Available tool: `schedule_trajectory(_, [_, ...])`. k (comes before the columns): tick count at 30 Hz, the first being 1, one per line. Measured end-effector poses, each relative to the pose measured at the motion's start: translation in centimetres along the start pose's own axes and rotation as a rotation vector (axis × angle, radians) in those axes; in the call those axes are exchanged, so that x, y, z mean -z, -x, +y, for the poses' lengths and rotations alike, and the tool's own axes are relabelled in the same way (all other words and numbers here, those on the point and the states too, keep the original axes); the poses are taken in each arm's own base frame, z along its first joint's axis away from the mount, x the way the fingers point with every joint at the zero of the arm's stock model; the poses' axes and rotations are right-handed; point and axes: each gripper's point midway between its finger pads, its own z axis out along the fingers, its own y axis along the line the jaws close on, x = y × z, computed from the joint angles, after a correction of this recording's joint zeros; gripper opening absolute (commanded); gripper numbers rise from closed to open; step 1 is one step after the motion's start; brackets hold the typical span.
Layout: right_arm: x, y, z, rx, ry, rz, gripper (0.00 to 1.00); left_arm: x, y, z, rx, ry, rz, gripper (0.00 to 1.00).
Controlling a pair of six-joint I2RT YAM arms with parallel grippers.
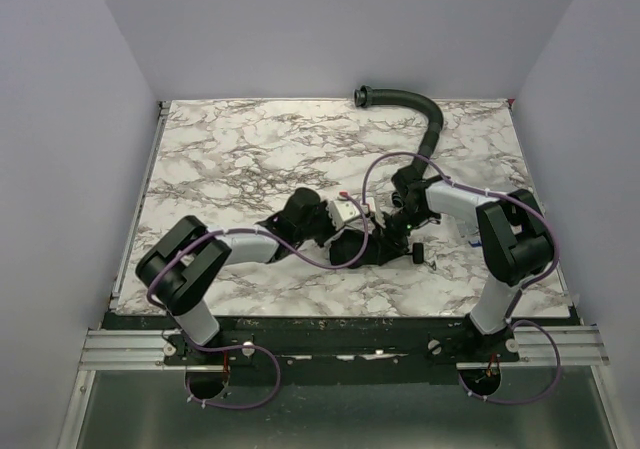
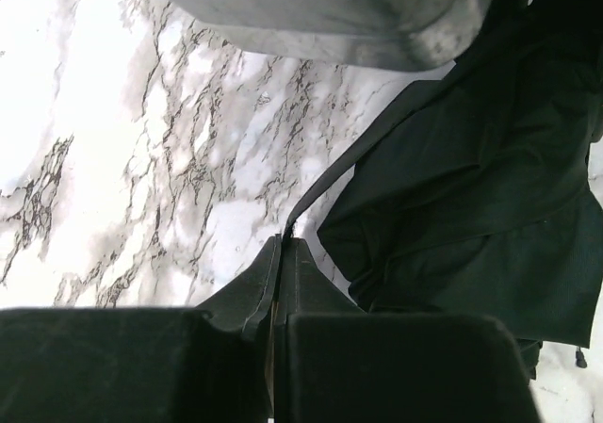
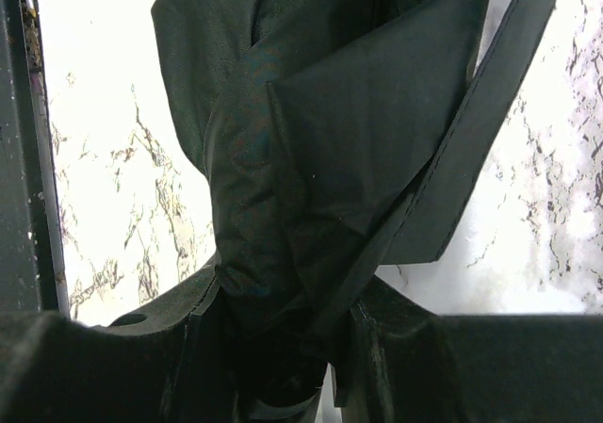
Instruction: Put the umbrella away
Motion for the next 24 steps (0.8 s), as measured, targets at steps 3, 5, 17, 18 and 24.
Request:
schedule_trajectory(3, [0.0, 0.0, 0.0, 0.000, 0.000, 0.000, 0.05, 0.1, 0.1, 0.2, -0.001, 0.009, 0.001, 0.00])
schedule_trajectory(5, [0.0, 0.0, 0.0, 0.000, 0.000, 0.000, 0.05, 0.4, 0.4, 0.2, 0.000, 0.010, -0.001, 0.00])
schedule_trajectory(17, [-0.4, 0.7, -0.2, -0.018, -0.010, -0.013, 0.05, 3.6, 5.6, -2.9, 0.020, -0.105, -0.022, 0.00])
schedule_trajectory(18, [-0.4, 0.7, -0.2, -0.028, -0.011, -0.014, 0.05, 3.6, 5.3, -3.5, 0.025, -0.118, -0.005, 0.00])
schedule_trajectory(24, [-0.6, 1.1, -0.6, -0.102, -0.010, -0.018, 0.04, 4.1, 2.8, -5.8, 0.066, -0.124, 0.135, 0.00])
